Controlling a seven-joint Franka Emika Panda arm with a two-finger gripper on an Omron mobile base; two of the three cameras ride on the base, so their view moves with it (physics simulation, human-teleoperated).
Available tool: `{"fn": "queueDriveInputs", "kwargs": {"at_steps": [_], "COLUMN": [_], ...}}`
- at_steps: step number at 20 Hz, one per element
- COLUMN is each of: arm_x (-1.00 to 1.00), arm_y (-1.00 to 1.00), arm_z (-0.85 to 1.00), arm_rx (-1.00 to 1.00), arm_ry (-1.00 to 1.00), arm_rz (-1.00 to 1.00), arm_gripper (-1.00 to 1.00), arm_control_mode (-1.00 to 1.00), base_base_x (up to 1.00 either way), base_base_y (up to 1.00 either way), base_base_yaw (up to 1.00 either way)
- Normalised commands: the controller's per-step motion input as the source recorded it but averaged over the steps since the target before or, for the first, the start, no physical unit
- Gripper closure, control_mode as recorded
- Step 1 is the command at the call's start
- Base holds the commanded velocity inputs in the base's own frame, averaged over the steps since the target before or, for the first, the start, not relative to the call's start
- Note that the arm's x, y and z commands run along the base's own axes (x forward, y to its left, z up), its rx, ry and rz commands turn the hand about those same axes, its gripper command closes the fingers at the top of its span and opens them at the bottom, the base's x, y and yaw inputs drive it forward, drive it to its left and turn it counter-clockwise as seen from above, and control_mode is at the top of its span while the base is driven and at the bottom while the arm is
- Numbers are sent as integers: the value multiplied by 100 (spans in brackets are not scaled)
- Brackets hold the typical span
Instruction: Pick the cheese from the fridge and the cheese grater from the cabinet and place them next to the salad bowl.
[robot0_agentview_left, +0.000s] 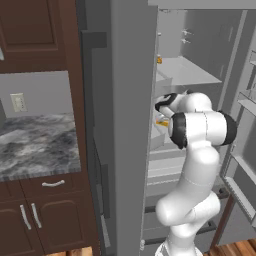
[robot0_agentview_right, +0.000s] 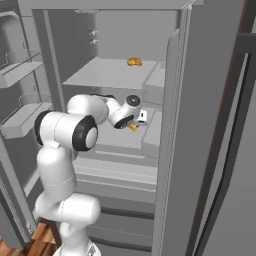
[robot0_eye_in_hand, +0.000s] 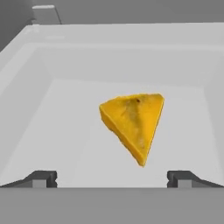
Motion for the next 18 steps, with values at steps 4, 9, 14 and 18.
{"fn": "queueDriveInputs", "kwargs": {"at_steps": [4, 9, 14, 18], "arm_x": [31, 30, 29, 29], "arm_y": [0, 0, 0, 0], "arm_z": [-16, -17, -19, -19], "arm_rx": [3, 2, 0, 0], "arm_ry": [1, 1, 0, 0], "arm_rz": [0, 0, 0, 0], "arm_gripper": [-100, -100, -100, -100], "arm_control_mode": [-100, -100, -100, -100], "base_base_x": [0, 0, 0, 0], "base_base_y": [0, 0, 0, 0], "base_base_yaw": [0, 0, 0, 0]}}
